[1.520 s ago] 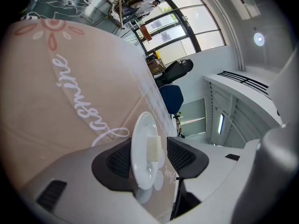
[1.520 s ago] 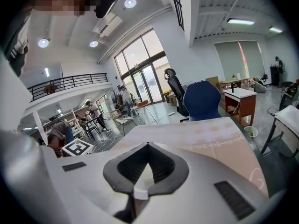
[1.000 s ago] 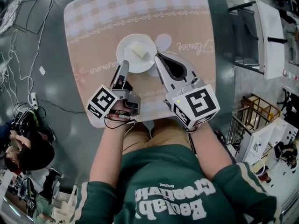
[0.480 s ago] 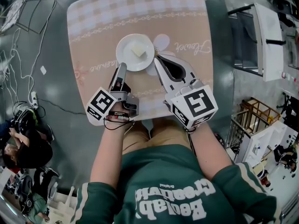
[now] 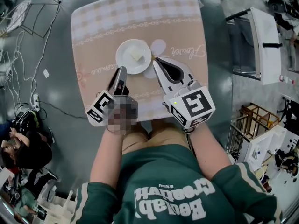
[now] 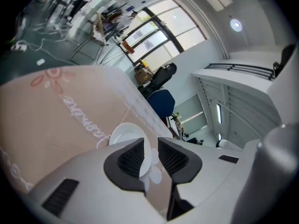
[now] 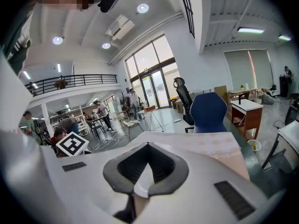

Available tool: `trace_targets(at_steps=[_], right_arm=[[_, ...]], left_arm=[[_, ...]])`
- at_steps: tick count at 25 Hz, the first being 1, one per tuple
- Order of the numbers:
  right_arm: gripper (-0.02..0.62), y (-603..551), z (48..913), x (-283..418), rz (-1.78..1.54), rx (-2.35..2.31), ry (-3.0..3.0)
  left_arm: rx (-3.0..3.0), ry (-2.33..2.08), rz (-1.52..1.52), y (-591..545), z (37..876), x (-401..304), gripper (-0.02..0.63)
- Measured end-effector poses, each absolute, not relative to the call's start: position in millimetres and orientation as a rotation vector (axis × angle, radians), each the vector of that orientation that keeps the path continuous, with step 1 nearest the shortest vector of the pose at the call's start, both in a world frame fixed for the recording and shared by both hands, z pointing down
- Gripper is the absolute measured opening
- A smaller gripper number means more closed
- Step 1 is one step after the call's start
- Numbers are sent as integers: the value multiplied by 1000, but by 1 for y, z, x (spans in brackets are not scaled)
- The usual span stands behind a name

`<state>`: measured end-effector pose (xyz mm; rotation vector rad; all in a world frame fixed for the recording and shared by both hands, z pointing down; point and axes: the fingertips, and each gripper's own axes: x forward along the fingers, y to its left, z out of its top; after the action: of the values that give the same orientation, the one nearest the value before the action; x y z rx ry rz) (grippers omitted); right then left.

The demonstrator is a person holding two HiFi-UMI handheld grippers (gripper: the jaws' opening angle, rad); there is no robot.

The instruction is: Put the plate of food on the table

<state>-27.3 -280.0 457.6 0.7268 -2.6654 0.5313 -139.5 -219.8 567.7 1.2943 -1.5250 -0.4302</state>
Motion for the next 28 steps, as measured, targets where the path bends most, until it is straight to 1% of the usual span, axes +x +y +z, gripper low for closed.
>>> trace_targets(at_steps=[2, 5, 12, 19, 24, 28], right_arm=[[14, -283, 450, -20, 512, 724, -2674], [14, -290, 440, -14, 482, 718, -2697], [14, -282, 403, -25, 406, 711, -2711], [14, -262, 355, -26, 333, 684, -2750], [14, -243, 319, -32, 190, 610, -2806], [14, -233, 307, -28, 117, 571, -2839]], left_arm=[[1384, -1555, -362, -225, 551, -132, 61], [1489, -1584, -310, -233, 525, -125, 11], [1815, -1690, -60, -223, 438, -126, 9], [2214, -1813, 276, -215, 336, -101, 9], [2390, -1829, 477, -205, 306, -83, 9], [2455, -1911, 623, -198, 290, -80, 9]])
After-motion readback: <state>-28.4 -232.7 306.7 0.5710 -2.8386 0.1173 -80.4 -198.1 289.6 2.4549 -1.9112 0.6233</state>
